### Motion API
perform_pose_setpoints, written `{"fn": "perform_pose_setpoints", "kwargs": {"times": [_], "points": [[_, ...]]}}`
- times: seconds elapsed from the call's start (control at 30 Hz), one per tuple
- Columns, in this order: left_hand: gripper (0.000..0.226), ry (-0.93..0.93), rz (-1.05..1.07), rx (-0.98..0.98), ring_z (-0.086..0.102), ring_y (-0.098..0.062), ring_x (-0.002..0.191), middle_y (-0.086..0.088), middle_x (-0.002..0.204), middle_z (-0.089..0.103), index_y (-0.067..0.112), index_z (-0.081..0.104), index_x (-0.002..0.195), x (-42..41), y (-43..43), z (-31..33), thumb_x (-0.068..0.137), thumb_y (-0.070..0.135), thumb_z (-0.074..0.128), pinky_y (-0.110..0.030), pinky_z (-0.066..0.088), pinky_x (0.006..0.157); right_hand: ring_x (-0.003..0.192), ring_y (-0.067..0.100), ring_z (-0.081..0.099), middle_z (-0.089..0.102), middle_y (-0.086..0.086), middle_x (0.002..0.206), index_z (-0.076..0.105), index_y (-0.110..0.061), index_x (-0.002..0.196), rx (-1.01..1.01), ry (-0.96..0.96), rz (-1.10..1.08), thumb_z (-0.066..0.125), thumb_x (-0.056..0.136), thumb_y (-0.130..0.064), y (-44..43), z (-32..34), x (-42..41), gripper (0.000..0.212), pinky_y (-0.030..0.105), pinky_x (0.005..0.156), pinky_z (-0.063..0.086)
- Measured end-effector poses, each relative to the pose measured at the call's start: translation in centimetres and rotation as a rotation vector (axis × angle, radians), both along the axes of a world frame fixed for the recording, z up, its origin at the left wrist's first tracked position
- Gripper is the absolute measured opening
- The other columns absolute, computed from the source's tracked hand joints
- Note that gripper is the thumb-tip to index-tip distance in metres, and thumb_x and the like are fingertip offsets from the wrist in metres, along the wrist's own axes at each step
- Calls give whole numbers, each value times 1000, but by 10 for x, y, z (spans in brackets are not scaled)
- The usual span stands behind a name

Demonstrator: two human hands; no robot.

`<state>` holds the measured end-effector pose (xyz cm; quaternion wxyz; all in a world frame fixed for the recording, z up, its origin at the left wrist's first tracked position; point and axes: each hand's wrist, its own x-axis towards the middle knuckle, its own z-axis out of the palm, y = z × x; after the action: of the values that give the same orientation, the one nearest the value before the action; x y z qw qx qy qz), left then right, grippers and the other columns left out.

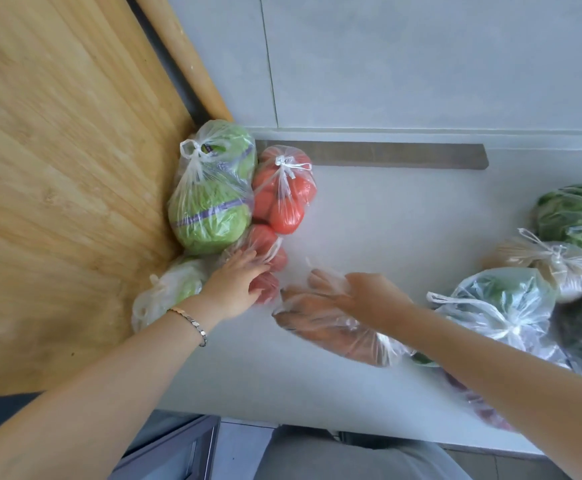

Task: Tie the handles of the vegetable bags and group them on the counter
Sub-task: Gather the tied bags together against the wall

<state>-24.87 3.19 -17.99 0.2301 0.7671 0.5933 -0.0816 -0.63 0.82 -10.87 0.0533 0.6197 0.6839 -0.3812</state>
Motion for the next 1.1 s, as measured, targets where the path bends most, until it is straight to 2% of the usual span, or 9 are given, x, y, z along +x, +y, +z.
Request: {"fn": "perform_pose_setpoints", "kwargs": {"times": [0.13,0.23,0.37,0.53,0.63,0.73,0.87,0.97,1.1], "points": [[39,-274,99,-3,20,-15,142,-2,149,33,14,51,129,-11,-12,10,90,11,52,-25,12,116,54,8,48,50,-5,58,49,-18,59,-270,284,-195,54,87,-39,-26,-11,-46,36,21,51,38],[36,-331,212,-59,31,-14,136,-1,146,35,15,51,128,-19,-21,21,92,11,49,-15,19,106,56,9,48,51,-1,63,55,-10,71,-406,379,-287,48,90,-25,-40,-21,-73,25,16,50,40],[39,-265,298,-94,40,-16,131,-2,143,41,16,47,131,-34,-33,29,93,20,50,-26,29,108,53,9,47,50,0,65,54,-6,85,-548,548,-377,44,92,-17,-50,-34,-115,17,10,42,38],[38,-233,325,-158,44,-15,126,-2,138,47,17,46,132,-52,-52,29,95,24,45,-23,32,102,57,14,47,46,1,65,49,-9,72,-429,464,-77,49,84,-8,-43,-52,-144,12,17,50,38],[39,-232,370,-204,41,-14,129,1,141,44,21,44,134,-61,-58,26,96,29,42,-26,31,106,69,20,55,54,5,74,47,-15,71,-329,383,127,53,85,-15,-31,-51,-140,15,25,62,47],[39,-229,400,-231,41,-14,129,2,142,44,23,43,134,-65,-58,23,96,33,38,-30,33,107,67,17,51,53,3,73,49,-20,72,-256,303,277,57,84,-23,-19,-51,-135,14,25,60,41],[39,-171,411,-202,48,-18,123,-1,135,51,18,44,133,-59,-55,27,94,25,43,-28,37,101,92,23,59,63,7,106,56,-16,115,-171,294,199,56,85,-23,-16,-55,-128,31,33,79,49],[39,-87,358,-30,53,-23,115,-8,127,56,12,48,128,-38,-49,37,90,11,46,-31,42,97,99,17,51,56,3,117,48,-18,123,-165,349,133,59,86,-27,-25,-54,-113,40,24,80,36],[36,-135,180,86,52,-26,117,-7,128,50,11,49,124,18,-29,55,88,9,48,-40,44,98,92,17,55,56,2,110,45,-20,122,-98,333,29,62,84,-27,-21,-35,-46,43,28,87,44]]}}
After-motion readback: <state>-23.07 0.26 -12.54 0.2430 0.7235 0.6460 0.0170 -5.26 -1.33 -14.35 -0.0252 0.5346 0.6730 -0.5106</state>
